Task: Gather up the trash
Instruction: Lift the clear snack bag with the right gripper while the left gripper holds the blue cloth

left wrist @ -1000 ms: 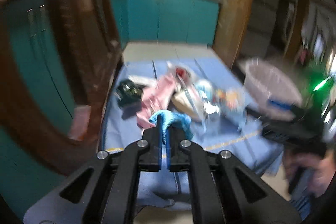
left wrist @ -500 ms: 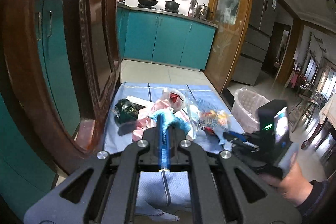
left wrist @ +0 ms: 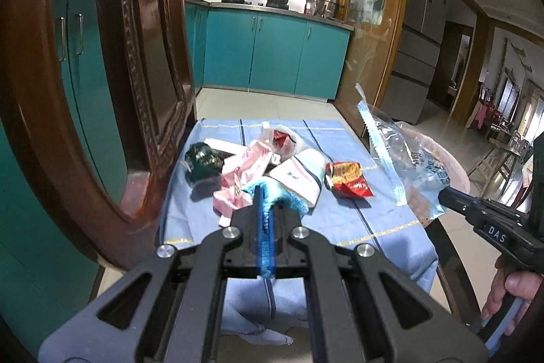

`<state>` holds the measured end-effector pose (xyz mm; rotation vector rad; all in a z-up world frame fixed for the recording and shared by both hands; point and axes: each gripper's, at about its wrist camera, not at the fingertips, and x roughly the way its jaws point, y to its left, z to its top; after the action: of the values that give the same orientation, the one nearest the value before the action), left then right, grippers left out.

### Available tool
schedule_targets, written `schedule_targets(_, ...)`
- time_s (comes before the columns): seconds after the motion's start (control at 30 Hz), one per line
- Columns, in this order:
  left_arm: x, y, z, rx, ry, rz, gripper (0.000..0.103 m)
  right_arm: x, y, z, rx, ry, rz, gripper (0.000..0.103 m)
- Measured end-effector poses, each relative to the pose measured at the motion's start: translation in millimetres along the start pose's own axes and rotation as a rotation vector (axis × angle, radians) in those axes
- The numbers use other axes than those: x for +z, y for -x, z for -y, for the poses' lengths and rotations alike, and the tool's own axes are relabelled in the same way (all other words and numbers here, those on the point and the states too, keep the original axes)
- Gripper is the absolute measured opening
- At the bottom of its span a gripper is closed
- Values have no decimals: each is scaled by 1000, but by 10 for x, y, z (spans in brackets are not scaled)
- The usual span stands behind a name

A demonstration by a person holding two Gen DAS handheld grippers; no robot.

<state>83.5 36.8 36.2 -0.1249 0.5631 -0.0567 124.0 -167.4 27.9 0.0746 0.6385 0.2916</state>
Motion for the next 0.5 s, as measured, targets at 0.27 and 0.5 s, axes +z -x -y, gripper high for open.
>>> schedule_targets(0.27, -29, -94, 118, 10, -14, -14, 4, -36, -85, 17, 1, -20, -7, 5)
schedule_targets(0.5, -34, -135, 49, 25, -8, -17, 4, -59, -112, -38, -2, 14, -6, 5)
